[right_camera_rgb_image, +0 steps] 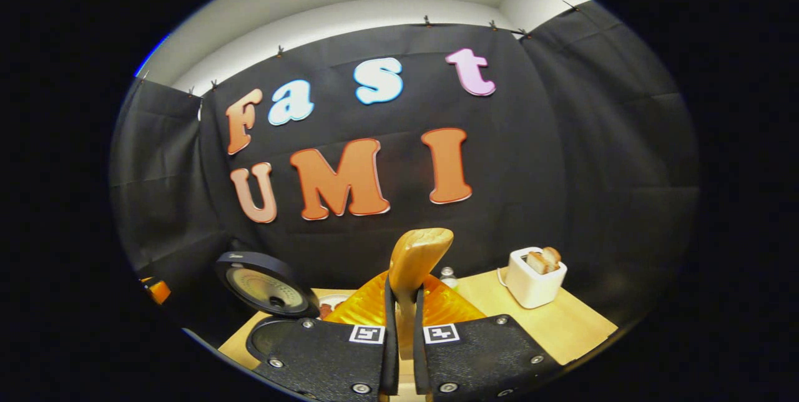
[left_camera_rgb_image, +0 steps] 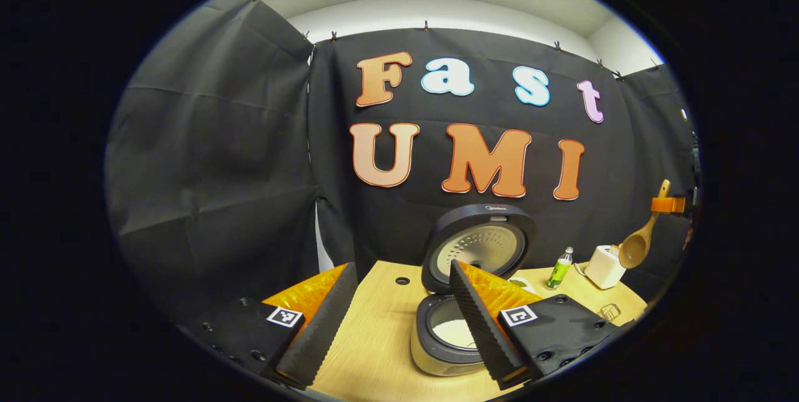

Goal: Close the left gripper, press the button to open the rice cooker; take a wooden spoon from the chopstick holder with the right hand, scoop a spoonful of rice and pour it into the rice cooker, then put the wooden spoon back into the chopstick holder.

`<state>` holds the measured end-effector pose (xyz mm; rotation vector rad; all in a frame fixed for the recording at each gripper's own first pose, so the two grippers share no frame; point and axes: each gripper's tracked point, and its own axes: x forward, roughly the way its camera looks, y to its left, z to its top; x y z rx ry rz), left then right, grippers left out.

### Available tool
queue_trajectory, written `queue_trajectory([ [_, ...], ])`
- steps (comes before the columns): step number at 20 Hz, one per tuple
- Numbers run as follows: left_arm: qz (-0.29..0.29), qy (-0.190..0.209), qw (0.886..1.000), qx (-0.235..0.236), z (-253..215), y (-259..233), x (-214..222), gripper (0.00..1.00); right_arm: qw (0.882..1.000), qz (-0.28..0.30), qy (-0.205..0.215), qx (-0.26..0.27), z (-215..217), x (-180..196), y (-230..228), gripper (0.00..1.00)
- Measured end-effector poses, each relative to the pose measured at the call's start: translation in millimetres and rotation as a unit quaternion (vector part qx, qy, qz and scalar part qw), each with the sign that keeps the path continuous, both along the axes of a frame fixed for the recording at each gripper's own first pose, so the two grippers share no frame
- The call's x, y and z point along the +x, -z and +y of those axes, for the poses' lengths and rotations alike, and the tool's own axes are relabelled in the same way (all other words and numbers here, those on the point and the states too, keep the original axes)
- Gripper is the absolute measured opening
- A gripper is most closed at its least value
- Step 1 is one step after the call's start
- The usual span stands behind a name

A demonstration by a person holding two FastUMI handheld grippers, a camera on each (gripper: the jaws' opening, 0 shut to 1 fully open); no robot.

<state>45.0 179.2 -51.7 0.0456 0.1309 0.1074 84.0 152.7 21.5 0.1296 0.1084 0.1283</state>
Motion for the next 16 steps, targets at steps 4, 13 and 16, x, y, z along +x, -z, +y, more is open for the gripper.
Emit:
queue_trajectory([
  [4,-0.002,0.001,1.000,0.003,-24,0,2,1.00,0.999,0.031,0.041,0.010,-59,1,34,0.04],
  [13,-0.001,-0.024,1.000,0.005,-54,1,-5,0.99,0.992,0.096,0.065,0.039,-118,17,148,0.09],
  [16,-0.002,-0.035,0.999,0.005,-60,0,-9,0.97,0.991,0.114,0.057,0.041,-119,21,179,0.09],
])
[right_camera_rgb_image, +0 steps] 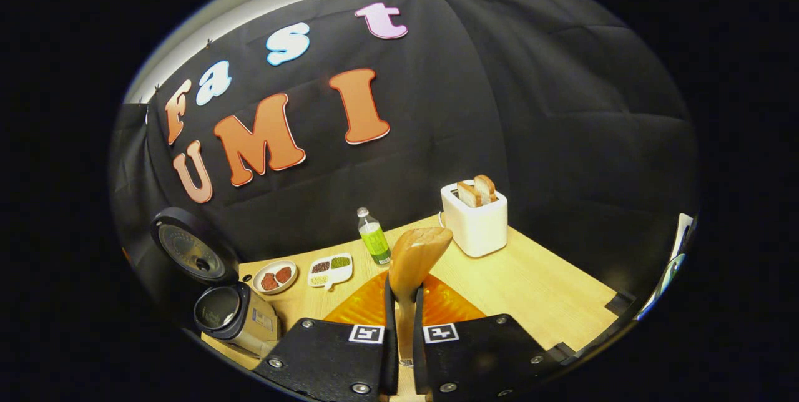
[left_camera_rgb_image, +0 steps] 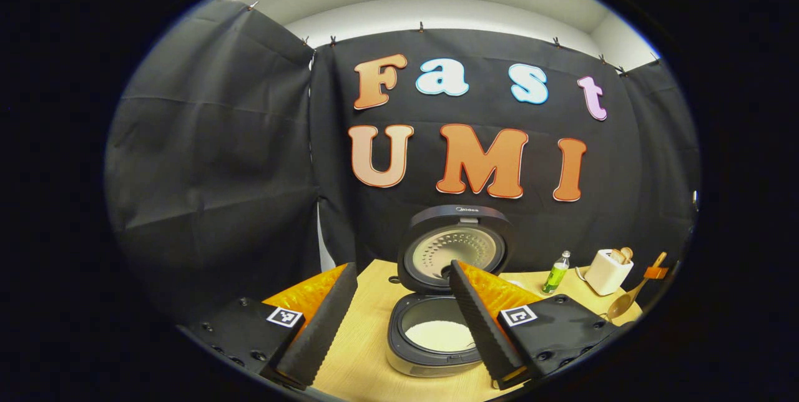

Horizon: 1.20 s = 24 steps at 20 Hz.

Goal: Close the left gripper, press the button to open the rice cooker; take a wooden spoon from the chopstick holder with the right hand, scoop a spoonful of rice and pour it into the rice cooker, then put the wooden spoon back into the chopstick holder.

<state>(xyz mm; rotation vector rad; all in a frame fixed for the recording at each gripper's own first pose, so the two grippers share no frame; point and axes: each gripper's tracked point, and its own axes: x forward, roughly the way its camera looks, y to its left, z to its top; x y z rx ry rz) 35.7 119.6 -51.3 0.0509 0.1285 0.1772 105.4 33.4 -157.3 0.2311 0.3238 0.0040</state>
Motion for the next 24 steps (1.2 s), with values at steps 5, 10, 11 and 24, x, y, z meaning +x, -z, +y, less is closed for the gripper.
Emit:
queue_trajectory([
  [5,0.007,0.000,1.000,0.012,-14,0,-6,0.99,0.999,0.033,-0.006,-0.008,2,15,57,0.09],
  [10,0.008,0.000,0.999,0.031,-21,-2,-8,0.99,0.998,0.058,-0.016,0.009,11,20,94,0.09],
  [11,0.009,-0.001,0.999,0.032,-21,-1,-9,0.99,0.998,0.060,-0.018,0.010,11,20,99,0.08],
  [24,0.011,0.014,1.000,0.021,-36,1,8,1.00,0.994,0.098,0.019,-0.036,-43,1,86,0.88],
])
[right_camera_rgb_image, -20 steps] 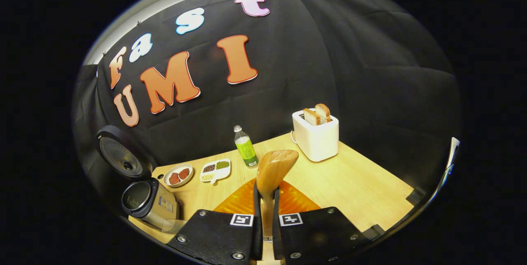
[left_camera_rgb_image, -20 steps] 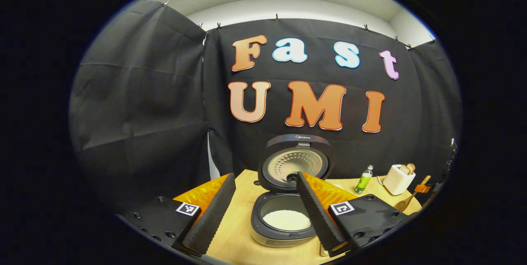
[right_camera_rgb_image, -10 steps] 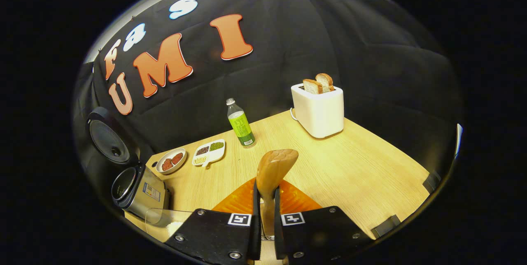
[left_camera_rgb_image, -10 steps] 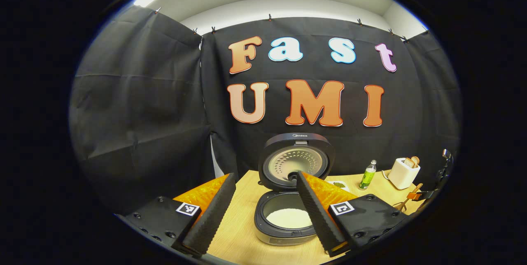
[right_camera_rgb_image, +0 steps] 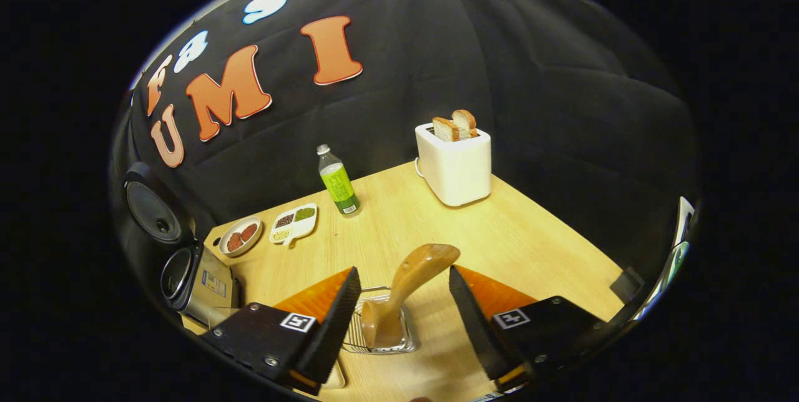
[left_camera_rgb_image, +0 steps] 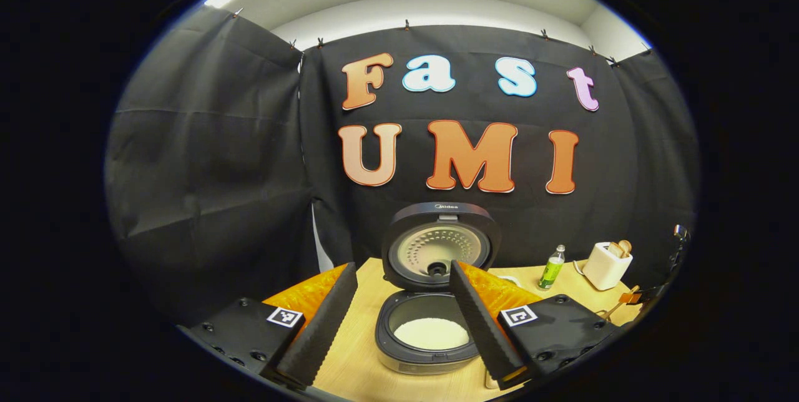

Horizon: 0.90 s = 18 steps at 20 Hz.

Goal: Close the left gripper, press the button to open the rice cooker; take a wooden spoon from the chopstick holder with the right hand, scoop a spoonful of rice and pour it into the rice cooker, then put the wooden spoon back into the chopstick holder.

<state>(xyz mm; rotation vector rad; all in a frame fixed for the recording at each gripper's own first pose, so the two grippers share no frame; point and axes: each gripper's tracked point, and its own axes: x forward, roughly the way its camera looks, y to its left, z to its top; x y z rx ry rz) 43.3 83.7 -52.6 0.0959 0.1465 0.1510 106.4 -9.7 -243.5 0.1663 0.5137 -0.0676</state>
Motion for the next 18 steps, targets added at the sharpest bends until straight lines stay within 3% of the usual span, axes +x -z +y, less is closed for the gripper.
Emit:
queue_trajectory([
  [1,0.001,0.004,1.000,0.001,-3,-1,3,0.97,1.000,-0.007,0.003,-0.016,-8,-5,-11,0.94],
  [9,-0.038,0.043,0.998,-0.007,-43,-51,64,0.98,0.992,-0.091,-0.002,-0.082,-26,-11,-110,0.95],
  [15,-0.057,0.069,0.996,-0.013,-75,-110,142,0.99,0.990,-0.103,0.000,-0.101,-28,-16,-125,0.95],
  [18,-0.071,0.077,0.994,0.009,-84,-132,174,0.98,0.989,-0.110,-0.002,-0.102,-26,-16,-131,0.95],
])
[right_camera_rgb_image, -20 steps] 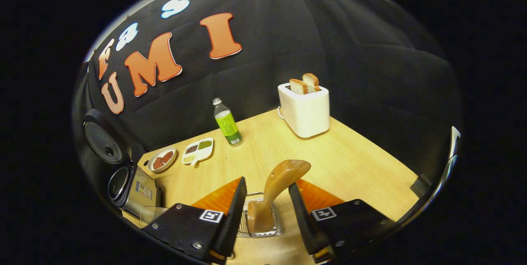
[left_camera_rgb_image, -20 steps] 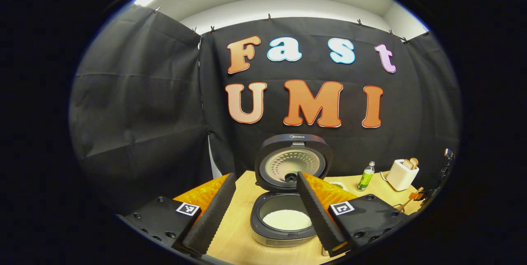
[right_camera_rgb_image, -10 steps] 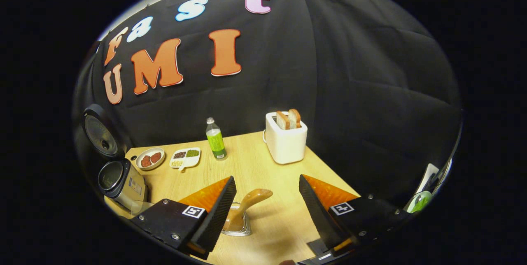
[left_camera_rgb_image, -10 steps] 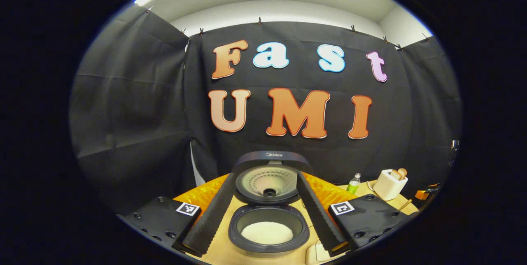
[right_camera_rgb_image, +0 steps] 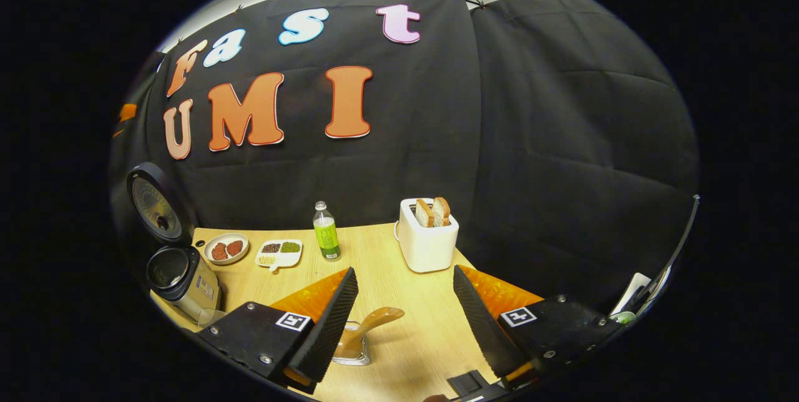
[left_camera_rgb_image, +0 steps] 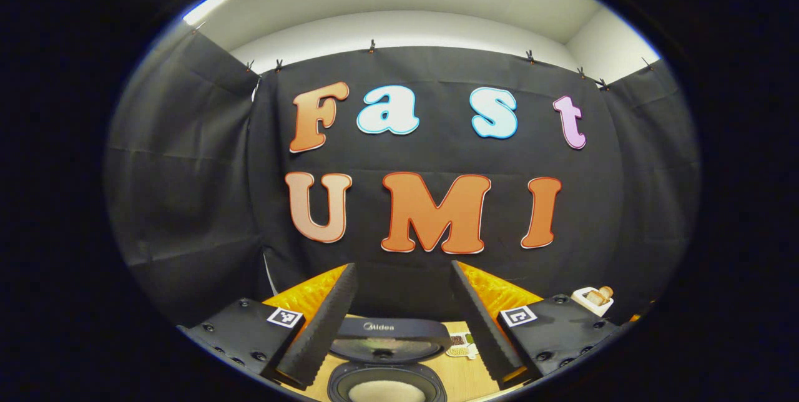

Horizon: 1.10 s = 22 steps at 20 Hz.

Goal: Close the left gripper, press the button to open the rice cooker; take a wooden spoon from the chopstick holder with the right hand, scoop a spoonful of rice and pour it into the rice cooker, then put the wooden spoon back into the chopstick holder.

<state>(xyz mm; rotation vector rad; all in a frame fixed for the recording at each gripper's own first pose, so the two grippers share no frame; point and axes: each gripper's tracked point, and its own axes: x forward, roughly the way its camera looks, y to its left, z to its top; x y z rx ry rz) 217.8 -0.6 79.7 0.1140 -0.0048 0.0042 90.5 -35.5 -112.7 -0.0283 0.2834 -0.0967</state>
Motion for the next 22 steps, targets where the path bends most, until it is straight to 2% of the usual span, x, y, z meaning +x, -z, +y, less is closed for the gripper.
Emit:
queue_trajectory([
  [5,0.033,0.011,0.999,0.009,-16,20,51,0.97,1.000,0.005,0.008,0.017,2,1,5,0.95],
  [10,0.097,0.009,0.995,0.002,-3,70,84,0.97,1.000,0.003,0.015,0.014,3,1,1,0.95],
  [11,0.108,0.003,0.994,0.001,4,82,88,0.99,1.000,0.003,0.017,0.015,2,1,1,0.95],
  [14,0.140,-0.008,0.990,-0.012,24,115,92,0.97,1.000,0.002,0.019,0.015,4,0,-1,0.95],
  [16,0.153,-0.016,0.988,-0.011,34,129,93,0.99,1.000,0.001,0.020,0.013,6,0,-2,0.95],
  [19,0.176,-0.021,0.984,-0.007,42,148,90,0.97,1.000,0.001,0.020,0.019,9,-1,-7,0.95],
  [20,0.171,-0.025,0.985,0.007,48,149,89,1.00,1.000,0.002,0.020,0.022,12,-1,-6,0.95],
  [22,0.172,-0.020,0.985,0.006,47,150,81,0.98,1.000,0.003,0.018,0.024,15,-1,-5,0.95],
])
